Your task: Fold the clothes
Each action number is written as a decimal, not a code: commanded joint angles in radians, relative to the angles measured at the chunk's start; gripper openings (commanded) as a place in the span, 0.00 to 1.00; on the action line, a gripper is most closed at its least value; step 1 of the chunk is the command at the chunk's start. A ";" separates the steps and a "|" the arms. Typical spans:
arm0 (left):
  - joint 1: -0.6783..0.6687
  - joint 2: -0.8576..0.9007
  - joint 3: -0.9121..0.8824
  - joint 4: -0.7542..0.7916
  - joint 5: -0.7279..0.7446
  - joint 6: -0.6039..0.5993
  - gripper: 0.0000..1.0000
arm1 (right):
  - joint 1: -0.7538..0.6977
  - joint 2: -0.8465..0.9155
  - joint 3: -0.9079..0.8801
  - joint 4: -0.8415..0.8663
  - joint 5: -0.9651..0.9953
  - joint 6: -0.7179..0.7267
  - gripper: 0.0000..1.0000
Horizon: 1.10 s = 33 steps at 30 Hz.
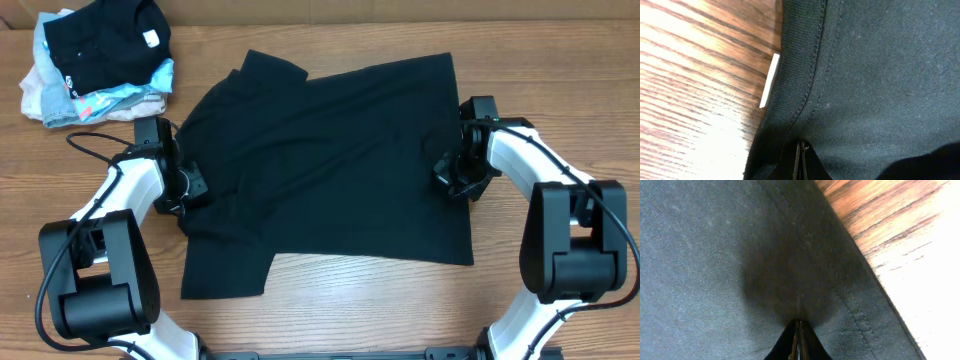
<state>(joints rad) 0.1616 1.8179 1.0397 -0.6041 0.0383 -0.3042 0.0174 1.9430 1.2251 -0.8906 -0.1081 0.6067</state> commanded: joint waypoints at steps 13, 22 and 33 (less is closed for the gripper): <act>0.001 -0.086 0.276 -0.186 -0.038 0.011 0.04 | -0.163 -0.036 0.251 -0.277 0.129 0.017 0.04; -0.113 -0.079 0.296 -0.442 0.172 0.038 0.17 | -0.099 -0.041 0.285 -0.246 -0.077 -0.117 0.22; -0.192 -0.077 0.032 -0.316 0.109 -0.036 0.36 | 0.011 -0.039 0.285 -0.094 -0.077 -0.123 0.69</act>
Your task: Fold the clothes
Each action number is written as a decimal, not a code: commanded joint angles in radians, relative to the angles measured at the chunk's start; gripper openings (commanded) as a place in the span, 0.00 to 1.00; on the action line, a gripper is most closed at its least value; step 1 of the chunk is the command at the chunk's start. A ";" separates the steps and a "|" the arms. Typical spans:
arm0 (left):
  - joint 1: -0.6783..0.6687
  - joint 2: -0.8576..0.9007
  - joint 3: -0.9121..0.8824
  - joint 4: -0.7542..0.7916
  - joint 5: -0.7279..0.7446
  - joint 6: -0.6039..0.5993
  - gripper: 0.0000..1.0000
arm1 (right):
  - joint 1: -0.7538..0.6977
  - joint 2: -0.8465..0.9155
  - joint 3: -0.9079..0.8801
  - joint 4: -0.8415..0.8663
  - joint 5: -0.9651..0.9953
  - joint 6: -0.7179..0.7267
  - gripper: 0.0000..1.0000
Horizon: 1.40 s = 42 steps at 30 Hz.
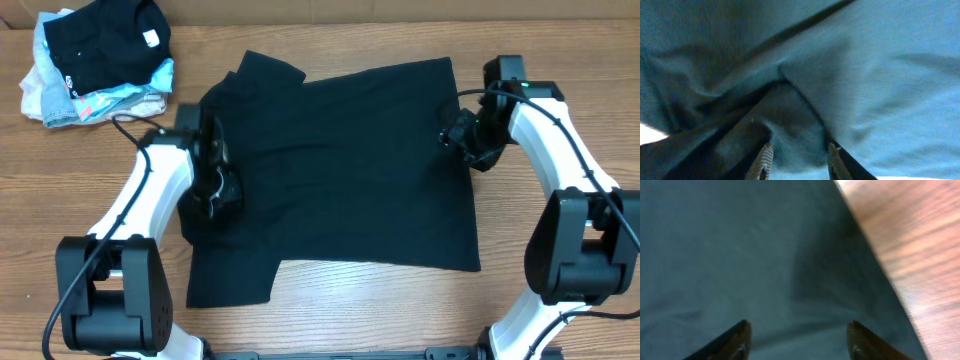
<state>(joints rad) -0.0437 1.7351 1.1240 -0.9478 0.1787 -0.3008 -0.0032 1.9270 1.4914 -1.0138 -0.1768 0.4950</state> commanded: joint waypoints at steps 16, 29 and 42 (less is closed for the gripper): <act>0.135 0.006 -0.179 0.049 0.028 -0.060 0.16 | 0.089 0.169 0.019 0.197 0.071 -0.055 0.22; 0.132 0.003 -0.181 -0.167 0.292 0.037 0.04 | 0.014 0.177 0.020 0.200 0.106 -0.054 0.04; 0.132 -0.171 -0.179 -0.064 0.172 0.013 0.04 | -0.092 0.166 0.035 0.056 0.041 -0.076 0.04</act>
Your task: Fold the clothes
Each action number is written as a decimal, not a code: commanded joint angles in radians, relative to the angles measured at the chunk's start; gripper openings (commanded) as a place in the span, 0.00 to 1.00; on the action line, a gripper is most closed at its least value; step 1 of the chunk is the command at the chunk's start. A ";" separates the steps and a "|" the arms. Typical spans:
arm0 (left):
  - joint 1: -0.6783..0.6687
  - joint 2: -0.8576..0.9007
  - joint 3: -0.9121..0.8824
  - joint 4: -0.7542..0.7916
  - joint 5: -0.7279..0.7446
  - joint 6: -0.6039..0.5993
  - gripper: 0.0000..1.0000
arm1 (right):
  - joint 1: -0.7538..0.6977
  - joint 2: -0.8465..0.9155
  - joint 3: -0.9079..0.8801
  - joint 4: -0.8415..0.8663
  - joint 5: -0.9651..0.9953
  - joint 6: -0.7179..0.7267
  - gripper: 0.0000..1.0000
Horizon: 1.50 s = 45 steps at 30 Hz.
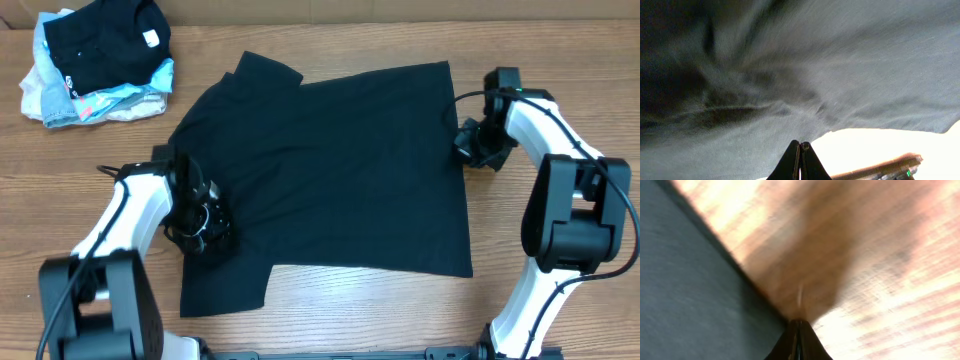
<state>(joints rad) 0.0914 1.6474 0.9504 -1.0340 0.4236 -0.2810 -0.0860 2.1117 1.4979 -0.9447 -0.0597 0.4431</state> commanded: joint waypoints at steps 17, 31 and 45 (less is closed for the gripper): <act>0.036 0.050 -0.019 0.214 -0.340 -0.100 0.04 | 0.204 -0.039 -0.044 0.000 -0.053 -0.117 0.20; 0.097 0.193 -0.019 0.127 -0.413 -0.175 0.04 | 0.146 -0.039 -0.078 -0.053 0.175 0.006 0.04; 0.144 0.016 0.047 0.040 -0.461 -0.187 0.04 | -0.005 -0.040 -0.010 -0.092 0.163 0.006 0.04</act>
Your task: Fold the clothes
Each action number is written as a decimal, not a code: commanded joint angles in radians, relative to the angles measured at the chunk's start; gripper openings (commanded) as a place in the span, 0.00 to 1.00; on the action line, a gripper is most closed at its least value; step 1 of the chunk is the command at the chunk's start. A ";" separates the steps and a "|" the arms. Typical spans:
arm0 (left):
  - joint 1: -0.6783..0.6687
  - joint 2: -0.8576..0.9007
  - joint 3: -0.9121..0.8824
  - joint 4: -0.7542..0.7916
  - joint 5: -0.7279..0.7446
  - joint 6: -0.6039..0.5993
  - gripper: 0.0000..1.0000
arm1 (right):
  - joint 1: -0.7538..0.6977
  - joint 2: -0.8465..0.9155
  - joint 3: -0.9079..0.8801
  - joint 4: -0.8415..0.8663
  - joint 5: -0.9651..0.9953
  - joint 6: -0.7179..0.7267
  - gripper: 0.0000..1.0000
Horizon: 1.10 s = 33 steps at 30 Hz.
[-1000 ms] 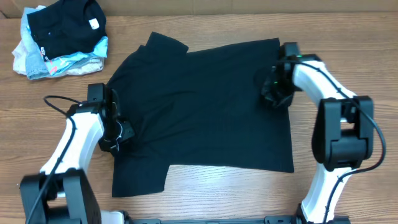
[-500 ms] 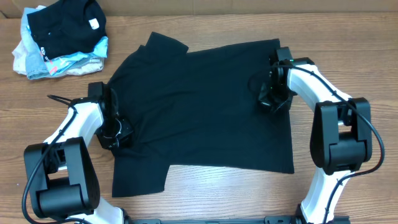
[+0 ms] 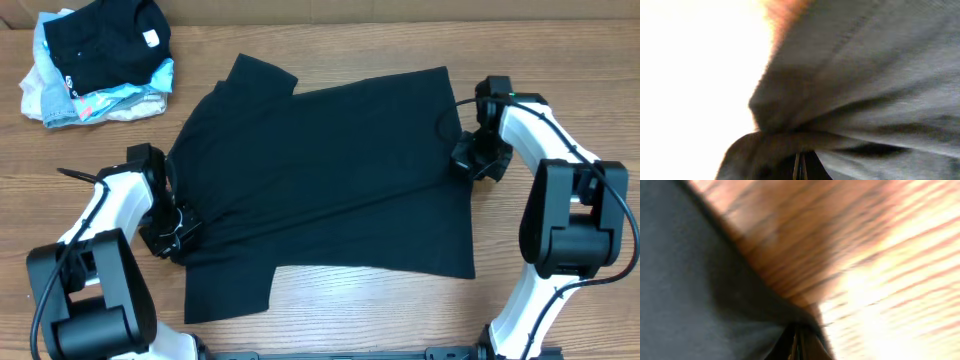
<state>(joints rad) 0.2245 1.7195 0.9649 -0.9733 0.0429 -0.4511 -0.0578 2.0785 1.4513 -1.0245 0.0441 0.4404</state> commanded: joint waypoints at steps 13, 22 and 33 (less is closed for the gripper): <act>-0.106 -0.146 0.256 0.206 0.183 0.249 0.47 | -0.033 -0.006 0.254 -0.066 -0.291 -0.095 0.86; -0.212 0.053 0.256 0.551 0.179 0.249 0.18 | 0.042 -0.006 0.234 0.062 -0.328 -0.252 0.22; -0.211 0.270 0.256 0.826 0.096 0.234 0.04 | 0.174 0.008 0.194 0.194 -0.215 -0.244 0.21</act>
<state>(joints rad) 0.0128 1.9659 1.2163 -0.1776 0.1677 -0.2249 0.1059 2.0792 1.6581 -0.8516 -0.2020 0.2047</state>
